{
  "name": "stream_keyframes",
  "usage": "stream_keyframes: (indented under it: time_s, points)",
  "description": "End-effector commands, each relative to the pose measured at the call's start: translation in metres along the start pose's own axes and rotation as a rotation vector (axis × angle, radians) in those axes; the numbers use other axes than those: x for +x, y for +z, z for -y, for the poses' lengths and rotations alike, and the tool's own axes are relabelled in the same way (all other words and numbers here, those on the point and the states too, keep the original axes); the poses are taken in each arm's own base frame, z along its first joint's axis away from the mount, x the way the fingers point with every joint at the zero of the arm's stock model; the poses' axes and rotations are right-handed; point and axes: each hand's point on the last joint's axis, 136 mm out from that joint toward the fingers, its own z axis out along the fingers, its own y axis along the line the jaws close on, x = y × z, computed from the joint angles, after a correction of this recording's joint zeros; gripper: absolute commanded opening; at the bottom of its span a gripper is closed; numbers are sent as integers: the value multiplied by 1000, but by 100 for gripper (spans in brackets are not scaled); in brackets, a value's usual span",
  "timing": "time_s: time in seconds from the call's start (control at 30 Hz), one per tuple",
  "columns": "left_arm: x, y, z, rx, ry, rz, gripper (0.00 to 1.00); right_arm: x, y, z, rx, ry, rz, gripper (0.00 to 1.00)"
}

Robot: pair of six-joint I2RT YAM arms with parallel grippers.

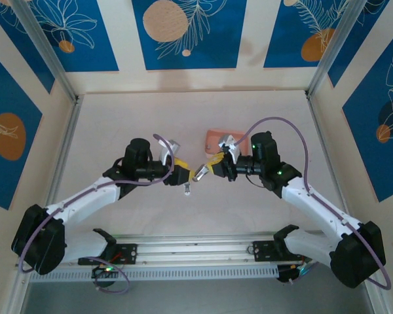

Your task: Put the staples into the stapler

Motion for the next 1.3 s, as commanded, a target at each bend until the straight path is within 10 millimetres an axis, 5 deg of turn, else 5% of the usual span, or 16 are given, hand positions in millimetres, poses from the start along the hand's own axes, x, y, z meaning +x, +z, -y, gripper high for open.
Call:
stream_keyframes:
  time_s: [0.0, 0.47, 0.67, 0.93, 1.27]
  points:
    - [1, 4, 12, 94, -12, -4, 69, -20, -2, -11, -45, -95, 44, 7]
    - [8, 17, 10, 123, -12, -24, 68, -24, 3, -12, -70, -99, 47, 6]
    - [9, 20, 6, 110, -28, -23, 57, -25, 6, -12, -88, -103, 47, 7]
    - [9, 20, 13, 143, -8, -21, 57, -26, 8, -10, -86, -104, 56, 7]
    - [10, 20, 14, 146, 5, -23, 45, -30, 10, -6, -73, -96, 65, 7]
